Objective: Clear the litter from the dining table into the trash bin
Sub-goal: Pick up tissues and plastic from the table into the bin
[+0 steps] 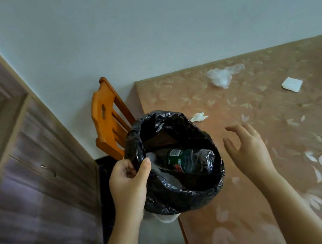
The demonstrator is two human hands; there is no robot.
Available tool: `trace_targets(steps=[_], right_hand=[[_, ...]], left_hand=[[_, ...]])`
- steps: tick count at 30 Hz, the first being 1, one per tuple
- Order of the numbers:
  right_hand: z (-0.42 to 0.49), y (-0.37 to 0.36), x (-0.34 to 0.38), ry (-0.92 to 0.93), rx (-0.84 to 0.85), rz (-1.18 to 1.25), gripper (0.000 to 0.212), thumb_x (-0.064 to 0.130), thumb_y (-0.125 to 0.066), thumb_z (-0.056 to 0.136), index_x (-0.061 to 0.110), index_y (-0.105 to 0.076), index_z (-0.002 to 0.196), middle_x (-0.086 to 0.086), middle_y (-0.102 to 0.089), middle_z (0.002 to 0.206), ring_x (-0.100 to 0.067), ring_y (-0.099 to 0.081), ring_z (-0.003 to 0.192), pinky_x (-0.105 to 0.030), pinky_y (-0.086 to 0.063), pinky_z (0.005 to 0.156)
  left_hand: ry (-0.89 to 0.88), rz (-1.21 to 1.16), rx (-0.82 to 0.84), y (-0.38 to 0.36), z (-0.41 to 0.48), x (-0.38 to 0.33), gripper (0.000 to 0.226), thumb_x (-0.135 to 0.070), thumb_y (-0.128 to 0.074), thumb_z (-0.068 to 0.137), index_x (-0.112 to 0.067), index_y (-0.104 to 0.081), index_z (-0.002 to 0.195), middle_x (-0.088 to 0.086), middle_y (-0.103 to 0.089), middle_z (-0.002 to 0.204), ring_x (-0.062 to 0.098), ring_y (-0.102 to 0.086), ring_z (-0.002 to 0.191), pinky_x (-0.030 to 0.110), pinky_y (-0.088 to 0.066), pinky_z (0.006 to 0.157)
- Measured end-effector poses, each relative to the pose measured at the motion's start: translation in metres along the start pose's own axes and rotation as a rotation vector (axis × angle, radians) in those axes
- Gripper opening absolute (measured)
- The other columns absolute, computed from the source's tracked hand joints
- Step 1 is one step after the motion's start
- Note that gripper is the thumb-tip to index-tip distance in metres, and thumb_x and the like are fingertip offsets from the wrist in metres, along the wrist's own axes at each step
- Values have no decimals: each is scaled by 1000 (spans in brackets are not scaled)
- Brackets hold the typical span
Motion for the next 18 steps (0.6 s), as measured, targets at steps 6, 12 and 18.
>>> trace_targets(steps=[6, 12, 18], right_hand=[[-36, -28, 42, -166, -107, -115, 28, 14, -59, 83, 8, -57, 110, -16, -57, 106, -36, -48, 103, -41, -40, 84], [-59, -53, 90, -244, -152, -172, 29, 19, -60, 83, 11, -57, 110, -11, -56, 110, -29, -49, 103, -40, -42, 80], [-59, -57, 104, -274, -179, -219, 30, 20, -62, 82, 9, -58, 109, -12, -57, 109, -33, -50, 104, -43, -43, 83]], left_hand=[[-72, -51, 237, 23, 47, 8, 13, -16, -68, 78, -22, -58, 71, -16, -63, 59, 1, -59, 57, 16, -46, 52], [-107, -90, 349, 45, 90, 8, 11, -28, -68, 73, -28, -58, 70, -8, -62, 65, 13, -59, 64, 27, -50, 58], [-145, -124, 403, 39, 115, 10, 23, -32, -67, 71, -13, -62, 84, 4, -65, 79, 17, -62, 72, 30, -52, 63]])
Point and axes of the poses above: each hand's wrist, its own z-axis towards the middle knuckle, its own y-axis out of the back of the hand, x = y × z, the point moved 2 cm from there along z, towards the middle knuckle
